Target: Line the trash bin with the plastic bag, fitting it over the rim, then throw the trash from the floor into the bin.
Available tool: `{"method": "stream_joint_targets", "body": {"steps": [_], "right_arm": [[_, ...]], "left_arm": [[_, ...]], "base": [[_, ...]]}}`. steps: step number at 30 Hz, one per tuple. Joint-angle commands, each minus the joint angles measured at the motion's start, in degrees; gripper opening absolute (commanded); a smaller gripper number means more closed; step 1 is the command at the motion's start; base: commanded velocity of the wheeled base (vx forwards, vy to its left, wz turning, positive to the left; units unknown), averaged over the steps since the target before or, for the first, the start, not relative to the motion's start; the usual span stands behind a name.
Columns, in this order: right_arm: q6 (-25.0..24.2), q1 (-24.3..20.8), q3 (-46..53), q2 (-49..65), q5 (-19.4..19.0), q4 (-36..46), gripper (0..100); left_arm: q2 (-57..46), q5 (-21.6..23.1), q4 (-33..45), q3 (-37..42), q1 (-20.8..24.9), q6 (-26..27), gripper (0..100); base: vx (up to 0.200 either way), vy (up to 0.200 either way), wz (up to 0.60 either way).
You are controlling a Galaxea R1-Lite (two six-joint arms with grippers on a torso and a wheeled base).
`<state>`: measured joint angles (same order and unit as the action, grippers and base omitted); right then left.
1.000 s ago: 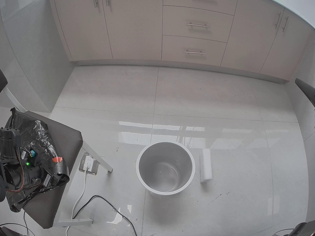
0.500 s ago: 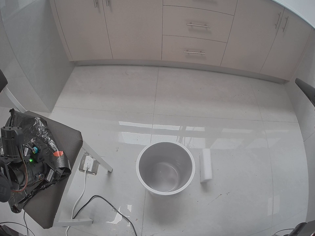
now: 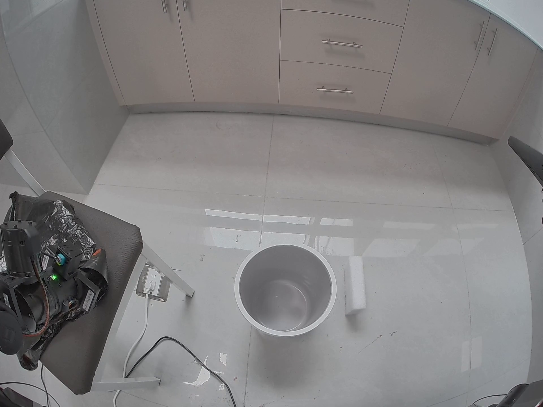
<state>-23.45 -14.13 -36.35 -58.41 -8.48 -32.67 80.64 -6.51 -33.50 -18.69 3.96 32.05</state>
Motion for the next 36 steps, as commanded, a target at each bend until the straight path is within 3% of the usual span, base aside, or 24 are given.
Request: {"method": "stream_joint_targets", "body": {"steps": [1,7,12,15,21,23,24,26,30,31,32,33,36], "right_arm": [[-0.01,-0.02,0.14,-0.39,-0.04,0.06,0],[0.34,-0.02,0.93,-0.57,-0.04,0.41,0],[4.47,-0.02,2.43,-1.18,0.31,-0.02,0],[4.38,0.07,2.43,-3.82,0.40,-0.02,0],[5.35,-0.02,1.11,-9.18,2.51,-2.49,0],[6.76,-0.46,-0.91,-12.52,5.14,-3.63,0],[6.76,-0.46,-1.00,-12.70,5.23,-3.63,0],[7.28,-0.72,-3.02,-15.51,5.85,-3.63,0],[9.04,-1.25,-3.64,-17.27,5.94,-3.54,0],[9.66,-2.04,-3.55,-17.53,5.94,-3.45,100],[9.66,-2.04,-3.55,-17.53,5.94,-3.45,100],[10.36,-3.54,-3.46,-18.15,6.02,-3.45,100],[11.06,-6.53,-3.55,-19.11,6.90,-3.45,100]], "left_arm": [[-0.31,0.27,-0.16,-0.03,-0.01,-0.14,0],[-0.84,0.62,-3.59,-0.47,1.14,-4.19,0],[-1.98,-0.17,-11.15,-5.31,9.31,-28.09,0],[-2.33,-0.35,-10.62,-10.76,12.03,-37.85,0],[-3.03,-0.43,-2.62,-20.25,16.87,-49.10,0],[-4.26,-0.35,2.30,-26.40,20.38,-58.06,0],[-4.26,-0.35,2.65,-26.75,20.56,-58.50,0],[-4.53,0.27,7.75,-32.55,23.37,-65.54,0],[-4.88,2.47,10.21,-36.42,25.39,-69.67,0],[-5.67,4.05,10.38,-37.12,25.57,-70.28,0],[-5.67,4.05,10.38,-37.12,25.57,-70.28,0],[-6.81,8.09,10.38,-37.47,25.57,-70.63,0],[-8.13,13.89,10.38,-37.47,25.57,-71.34,0]], "base": [[0.000,0.000,0.00],[0.000,0.000,0.00],[0.000,0.000,0.00],[0.000,0.000,0.00],[0.000,0.000,0.00],[0.000,0.000,0.00],[0.000,0.000,0.00],[0.000,0.000,0.00],[0.000,0.000,0.00],[0.000,0.000,0.00],[0.000,0.000,0.00],[0.000,0.000,0.00],[0.000,0.000,0.00]]}}
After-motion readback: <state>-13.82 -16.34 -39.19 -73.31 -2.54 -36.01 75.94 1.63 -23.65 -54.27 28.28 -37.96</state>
